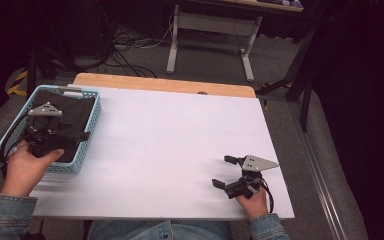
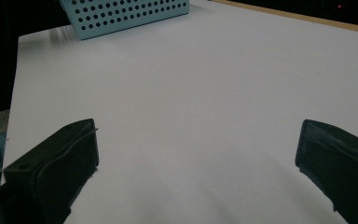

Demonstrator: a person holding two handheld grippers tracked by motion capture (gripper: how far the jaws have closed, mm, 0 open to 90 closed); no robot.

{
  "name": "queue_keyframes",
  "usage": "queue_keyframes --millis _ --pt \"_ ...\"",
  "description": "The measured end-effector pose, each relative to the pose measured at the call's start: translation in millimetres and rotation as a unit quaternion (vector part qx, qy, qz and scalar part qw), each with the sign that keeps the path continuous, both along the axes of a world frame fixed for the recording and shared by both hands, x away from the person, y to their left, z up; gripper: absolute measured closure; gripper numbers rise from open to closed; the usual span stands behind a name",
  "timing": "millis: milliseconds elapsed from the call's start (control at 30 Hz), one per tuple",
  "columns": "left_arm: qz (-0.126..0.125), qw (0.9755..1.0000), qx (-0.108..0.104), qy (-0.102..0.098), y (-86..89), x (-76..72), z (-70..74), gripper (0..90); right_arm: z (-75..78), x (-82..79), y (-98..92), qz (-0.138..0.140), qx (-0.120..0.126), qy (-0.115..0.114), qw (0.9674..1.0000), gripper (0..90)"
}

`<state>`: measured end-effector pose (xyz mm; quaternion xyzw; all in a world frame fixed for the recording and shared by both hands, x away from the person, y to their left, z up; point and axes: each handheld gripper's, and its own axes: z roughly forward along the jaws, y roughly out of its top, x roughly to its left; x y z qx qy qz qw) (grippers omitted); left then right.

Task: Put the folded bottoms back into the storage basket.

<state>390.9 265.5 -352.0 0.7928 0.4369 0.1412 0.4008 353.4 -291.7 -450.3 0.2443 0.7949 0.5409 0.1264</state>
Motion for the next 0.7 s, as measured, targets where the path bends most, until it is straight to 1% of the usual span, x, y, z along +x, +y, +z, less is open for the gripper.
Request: queue_keyframes --millis 67,100,167,200,233,333,500,533,567,600,633,700 --pt "-0.006 1.0 -0.003 -0.005 -4.7 -1.9 2.6 22.9 0.0 -0.1 0.0 0.0 0.0 0.0 1.0 0.2" --pt "-0.011 0.9999 -0.005 -0.012 -7.1 -3.2 4.0 21.2 0.0 -0.1 0.0 0.0 0.0 0.0 1.0 0.2" --pt "-0.026 0.9991 -0.019 -0.027 -11.6 -6.2 6.9 20.7 -0.1 0.0 0.1 0.0 0.0 0.0 1.0 0.2" --pt "-0.026 0.9991 -0.019 -0.027 -11.6 -6.2 6.9 20.2 -0.1 0.0 0.1 0.0 0.0 0.0 1.0 0.2" --pt "-0.04 0.9981 -0.027 -0.037 -15.2 -8.0 9.1 19.5 -0.1 -0.1 0.1 -0.001 0.0 0.0 1.0 0.2" --pt "-0.051 0.9966 -0.035 -0.054 -21.6 -10.3 11.2 17.5 -0.1 0.0 -0.1 -0.001 0.0 0.0 1.0 0.2" --pt "-0.071 0.9937 -0.049 -0.072 -31.8 -11.8 14.0 13.3 0.0 -0.2 -0.1 -0.001 0.0 0.0 1.0 0.2" --pt "-0.077 0.9926 -0.051 -0.08 -34.5 -12.6 13.9 12.8 0.0 -0.2 -0.1 -0.001 0.0 -0.001 1.0 0.2" --pt "-0.082 0.9913 -0.047 -0.092 -37.2 -13.3 13.7 11.9 0.0 -0.1 -0.2 -0.001 0.0 0.0 1.0 0.2" --pt "-0.087 0.9905 -0.045 -0.097 -40.1 -14.0 13.1 11.1 0.0 -0.2 -0.1 -0.001 0.0 0.0 1.0 0.2" --pt "-0.093 0.9898 -0.042 -0.099 -42.6 -14.3 12.6 10.2 0.0 -0.2 -0.1 -0.001 0.0 -0.001 1.0 0.2" --pt "-0.098 0.9889 -0.049 -0.101 -47.7 -14.2 10.6 9.2 0.0 -0.2 -0.1 -0.001 0.0 -0.001 1.0 0.2"
